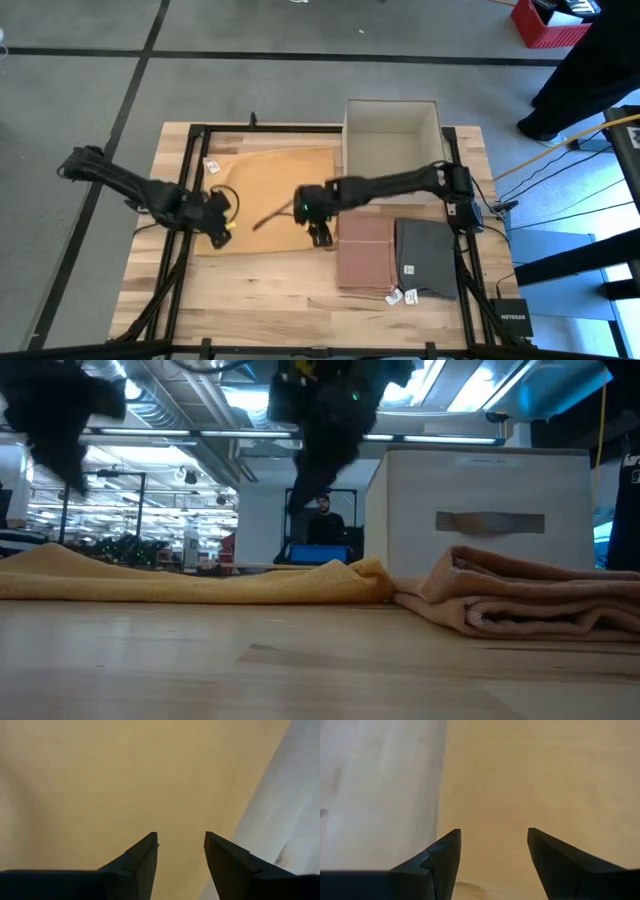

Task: Fold towel
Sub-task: Fold the yellow towel

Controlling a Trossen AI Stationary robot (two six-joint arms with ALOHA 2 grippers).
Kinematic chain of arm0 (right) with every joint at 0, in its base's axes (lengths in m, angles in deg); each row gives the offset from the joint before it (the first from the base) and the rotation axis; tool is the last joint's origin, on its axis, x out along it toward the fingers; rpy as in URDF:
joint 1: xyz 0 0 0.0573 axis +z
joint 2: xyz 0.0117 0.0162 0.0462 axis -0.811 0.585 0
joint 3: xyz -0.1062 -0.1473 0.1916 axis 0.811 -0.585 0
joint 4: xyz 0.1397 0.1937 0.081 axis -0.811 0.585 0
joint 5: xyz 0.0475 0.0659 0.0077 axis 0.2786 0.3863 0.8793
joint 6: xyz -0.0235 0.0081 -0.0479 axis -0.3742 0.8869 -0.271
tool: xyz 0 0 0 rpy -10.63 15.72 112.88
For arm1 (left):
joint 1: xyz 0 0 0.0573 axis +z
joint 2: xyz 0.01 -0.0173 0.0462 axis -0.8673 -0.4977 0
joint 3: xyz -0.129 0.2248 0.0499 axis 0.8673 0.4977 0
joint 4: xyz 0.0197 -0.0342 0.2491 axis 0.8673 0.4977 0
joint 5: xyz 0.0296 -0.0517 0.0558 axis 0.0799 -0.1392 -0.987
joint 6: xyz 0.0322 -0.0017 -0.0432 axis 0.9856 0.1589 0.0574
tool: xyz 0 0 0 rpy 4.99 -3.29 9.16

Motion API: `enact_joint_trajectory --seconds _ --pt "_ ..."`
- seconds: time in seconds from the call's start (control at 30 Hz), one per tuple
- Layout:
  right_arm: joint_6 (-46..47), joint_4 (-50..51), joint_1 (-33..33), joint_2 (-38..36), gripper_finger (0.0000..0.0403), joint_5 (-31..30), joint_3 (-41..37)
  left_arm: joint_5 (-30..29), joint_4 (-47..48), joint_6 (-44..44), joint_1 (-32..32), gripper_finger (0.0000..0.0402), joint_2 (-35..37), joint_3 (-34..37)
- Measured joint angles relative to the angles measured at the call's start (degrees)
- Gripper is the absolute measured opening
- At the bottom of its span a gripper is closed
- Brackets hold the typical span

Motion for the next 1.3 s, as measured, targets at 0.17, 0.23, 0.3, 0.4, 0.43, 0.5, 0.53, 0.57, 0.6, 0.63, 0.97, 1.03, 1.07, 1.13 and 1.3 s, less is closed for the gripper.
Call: enact_joint_trajectory --seconds 0.17,0.23,0.3,0.4,0.43,0.5,0.53,0.57,0.6,0.63,0.97,1.03,1.07,1.13,1.3 --pt "6.1 -6.8 3.0 0.1 0.0229 -3.2 -9.0 5.5 -6.9 -5.5 -4.2 0.0148 -6.6 6.8" --pt "8.8 -8.8 3.7 0.1 0.0229 -3.4 -11.8 5.9 -9.9 -7.0 -5.9 0.0147 -8.9 8.8" --pt "11.2 -11.2 4.5 0.2 0.0229 -4.5 -14.3 6.9 -11.5 -8.0 -7.4 0.0147 -11.1 10.3" --pt "14.0 -11.7 5.9 0.2 0.0229 -4.9 -16.6 9.1 -13.5 -9.4 -9.8 0.0147 -13.8 12.1" --pt "14.9 -12.1 6.6 0.2 0.0229 -4.6 -17.3 10.0 -13.8 -10.2 -10.8 0.0147 -14.6 12.5" --pt "17.5 -13.2 8.5 0.2 0.0229 -3.9 -18.1 10.9 -14.7 -11.9 -13.2 0.0148 -15.8 12.9" --pt "18.9 -13.7 9.8 0.2 0.0229 -3.7 -18.3 11.1 -14.9 -13.1 -14.7 0.0148 -16.4 12.9" --pt "20.1 -14.2 11.1 0.2 0.0229 -3.4 -18.3 11.1 -15.0 -14.4 -16.3 0.0148 -16.9 12.8" --pt "21.3 -15.1 12.3 0.2 0.0229 -3.4 -18.3 11.3 -15.4 -15.4 -17.8 0.0148 -17.1 12.8" --pt "22.4 -16.0 13.5 0.2 0.0229 -3.5 -18.3 11.6 -15.8 -16.3 -19.1 0.0148 -17.2 12.8" --pt "28.1 -2.3 18.4 -1.4 0.0229 -9.1 -7.2 10.2 -16.2 -20.7 -25.2 0.0148 -16.9 13.0" --pt "29.0 -0.7 18.6 -0.8 0.0229 -10.7 -8.1 9.4 -16.2 -20.9 -25.6 0.0148 -16.9 13.1" --pt "29.4 -1.4 18.7 -0.4 0.0229 -11.1 -9.0 9.1 -16.2 -20.9 -25.7 0.0148 -16.9 13.1" --pt "30.4 -2.4 18.7 0.6 0.0229 -11.4 -11.0 8.4 -16.2 -20.9 -26.1 0.0148 -16.9 13.1" --pt "32.8 -1.5 18.6 1.8 0.0229 -12.6 -14.1 8.0 -16.1 -20.9 -26.6 0.0148 -16.9 13.1"
